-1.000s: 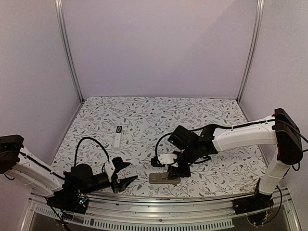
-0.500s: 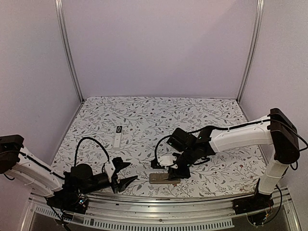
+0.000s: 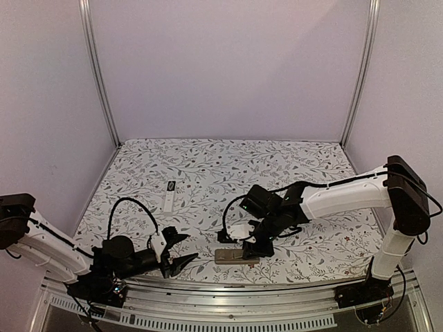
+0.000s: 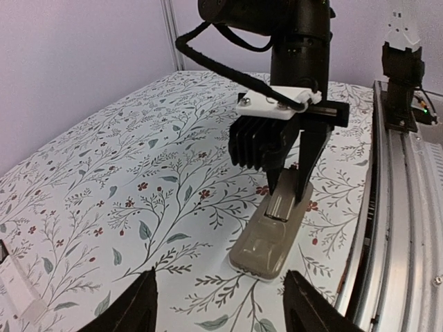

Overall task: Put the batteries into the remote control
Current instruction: Place the battery cover on the remote control without the battery cover.

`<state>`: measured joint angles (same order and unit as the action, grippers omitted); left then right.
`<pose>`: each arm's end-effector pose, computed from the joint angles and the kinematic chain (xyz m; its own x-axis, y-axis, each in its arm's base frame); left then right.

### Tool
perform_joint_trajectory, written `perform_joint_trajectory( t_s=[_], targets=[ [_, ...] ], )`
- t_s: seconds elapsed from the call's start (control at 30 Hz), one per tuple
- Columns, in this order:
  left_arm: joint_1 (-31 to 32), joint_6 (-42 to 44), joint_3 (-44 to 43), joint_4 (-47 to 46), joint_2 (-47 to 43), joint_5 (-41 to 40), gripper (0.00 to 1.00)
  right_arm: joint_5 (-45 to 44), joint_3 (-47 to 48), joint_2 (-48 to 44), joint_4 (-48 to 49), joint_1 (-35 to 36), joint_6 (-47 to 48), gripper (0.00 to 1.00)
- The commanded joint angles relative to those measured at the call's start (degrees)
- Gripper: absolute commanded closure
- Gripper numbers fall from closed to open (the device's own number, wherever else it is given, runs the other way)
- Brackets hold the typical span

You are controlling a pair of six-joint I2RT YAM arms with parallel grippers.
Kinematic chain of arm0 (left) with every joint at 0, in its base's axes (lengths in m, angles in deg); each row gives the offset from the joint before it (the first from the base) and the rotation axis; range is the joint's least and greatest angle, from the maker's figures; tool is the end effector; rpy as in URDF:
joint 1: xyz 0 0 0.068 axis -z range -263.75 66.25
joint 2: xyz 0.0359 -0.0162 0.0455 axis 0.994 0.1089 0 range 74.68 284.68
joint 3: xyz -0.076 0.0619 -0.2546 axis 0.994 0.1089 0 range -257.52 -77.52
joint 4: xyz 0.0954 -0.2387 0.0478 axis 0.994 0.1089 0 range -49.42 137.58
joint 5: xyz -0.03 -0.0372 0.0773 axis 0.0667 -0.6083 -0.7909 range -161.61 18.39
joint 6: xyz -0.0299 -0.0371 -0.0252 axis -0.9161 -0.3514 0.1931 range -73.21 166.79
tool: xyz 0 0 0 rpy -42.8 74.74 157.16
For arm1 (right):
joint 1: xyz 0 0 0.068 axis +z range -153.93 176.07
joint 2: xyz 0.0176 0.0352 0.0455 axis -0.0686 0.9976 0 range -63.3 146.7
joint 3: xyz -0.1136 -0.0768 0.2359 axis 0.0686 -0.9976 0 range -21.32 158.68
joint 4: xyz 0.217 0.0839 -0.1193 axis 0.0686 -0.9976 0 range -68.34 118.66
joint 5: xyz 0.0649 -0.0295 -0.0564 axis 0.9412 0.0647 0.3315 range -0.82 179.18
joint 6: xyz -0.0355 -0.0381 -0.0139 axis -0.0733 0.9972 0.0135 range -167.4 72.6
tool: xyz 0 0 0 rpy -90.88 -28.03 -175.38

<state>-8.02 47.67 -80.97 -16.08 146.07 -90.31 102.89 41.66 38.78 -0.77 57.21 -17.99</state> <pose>0.0577 -0.1804 0.1381 -0.0352 0.1979 -0.9796 0.8411 0.5353 0.0779 0.1581 0.3045 0.1627 0.0470 -0.9029 -0.4272 -0.9982 -0.0579 0.0125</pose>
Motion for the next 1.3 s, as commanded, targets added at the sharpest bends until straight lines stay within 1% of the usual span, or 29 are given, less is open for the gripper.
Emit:
perform_joint_trajectory(
  t_s=[0.0, 0.37, 0.77, 1.0, 1.27],
  targets=[
    [1.0, 0.8, 0.9, -0.1, 0.7, -0.6, 0.39, -0.7, -0.4, 0.9, -0.8, 0.4, -0.1, 0.89],
    [1.1, 0.8, 0.5, -0.1, 1.7, -0.6, 0.38, -1.0, 0.5, 2.5, -1.0, 0.4, -0.4, 0.86],
    [1.3, 0.8, 0.4, 0.7, 1.6, -0.7, 0.38, -1.7, 0.7, 2.1, -1.6, 0.4, -1.2, 0.85],
    [1.4, 2.2, -0.5, 0.3, 3.0, -0.6, 0.38, -1.3, 4.2, 3.6, -6.2, 0.4, -3.9, 0.84],
    [1.9, 5.1, -1.9, -0.6, 5.5, 0.3, 0.38, -1.7, 4.1, 3.1, -7.3, 0.4, -4.3, 0.84]
  ],
)
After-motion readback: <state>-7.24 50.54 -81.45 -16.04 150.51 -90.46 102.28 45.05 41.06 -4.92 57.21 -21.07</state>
